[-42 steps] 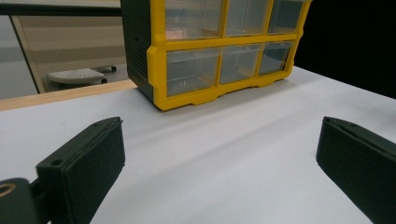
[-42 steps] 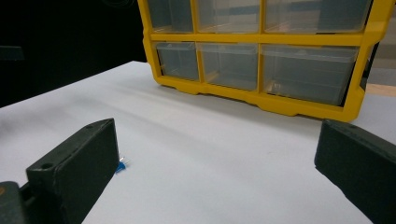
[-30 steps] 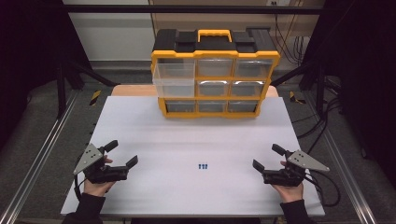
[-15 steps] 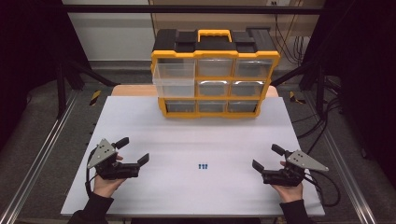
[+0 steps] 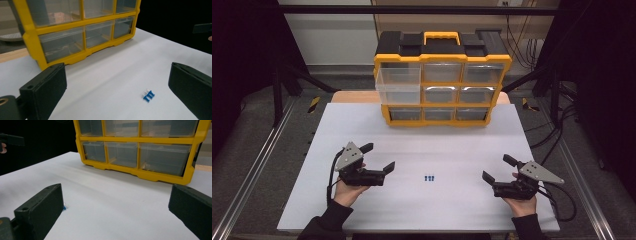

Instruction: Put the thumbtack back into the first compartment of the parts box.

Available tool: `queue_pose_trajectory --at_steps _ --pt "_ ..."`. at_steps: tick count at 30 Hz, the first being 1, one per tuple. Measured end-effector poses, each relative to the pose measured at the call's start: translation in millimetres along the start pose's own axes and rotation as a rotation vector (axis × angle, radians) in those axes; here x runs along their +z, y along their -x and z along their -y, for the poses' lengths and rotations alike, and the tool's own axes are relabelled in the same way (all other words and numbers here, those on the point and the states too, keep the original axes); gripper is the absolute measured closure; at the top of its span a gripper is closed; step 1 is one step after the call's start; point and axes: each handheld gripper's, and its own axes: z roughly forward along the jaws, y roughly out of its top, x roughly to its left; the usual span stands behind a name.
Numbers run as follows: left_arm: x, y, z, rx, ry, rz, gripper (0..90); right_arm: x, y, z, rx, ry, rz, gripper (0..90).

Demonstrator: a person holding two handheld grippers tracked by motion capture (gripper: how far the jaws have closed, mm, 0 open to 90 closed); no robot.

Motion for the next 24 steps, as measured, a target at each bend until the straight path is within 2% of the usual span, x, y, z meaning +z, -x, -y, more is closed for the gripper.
queue_pose_trajectory --at_steps 1,9,11,12,15,17,18,19,22,24 --pt "0.0 0.0 0.0 0.000 0.000 0.000 1.4 0.0 0.0 0.0 0.000 0.000 0.000 0.5" --pt "30.7 19.7 -2.9 -0.003 -0.039 0.028 1.4 0.3 0.0 0.1 -0.001 -0.002 0.001 0.5" --pt "33.4 21.1 -2.4 -0.003 -0.042 0.029 1.4 0.3 -0.1 0.1 -0.001 -0.001 0.001 0.5" --pt "39.6 24.5 -1.1 0.002 -0.068 0.028 1.4 0.2 0.1 0.1 -0.003 0.001 -0.002 0.5" --pt "45.8 27.5 1.2 0.002 -0.087 0.025 1.4 -0.1 -0.2 0.0 0.001 0.000 -0.001 0.5" --pt "53.1 30.6 5.1 -0.007 -0.117 0.021 1.5 0.4 0.2 0.2 -0.004 0.000 0.000 0.5" --pt "55.8 31.9 6.5 -0.010 -0.128 0.016 1.7 0.4 -1.2 0.0 0.015 0.003 -0.010 0.5" --pt "55.8 31.9 6.5 -0.010 -0.128 0.016 1.9 0.4 -1.2 0.0 0.015 0.003 -0.010 0.5" --pt "65.7 36.5 12.1 -0.012 -0.173 0.006 2.6 0.6 0.2 0.4 -0.008 0.000 -0.002 0.5" --pt "70.9 39.0 15.4 -0.016 -0.195 0.007 3.3 0.5 -0.3 0.4 -0.001 -0.002 -0.002 0.5"
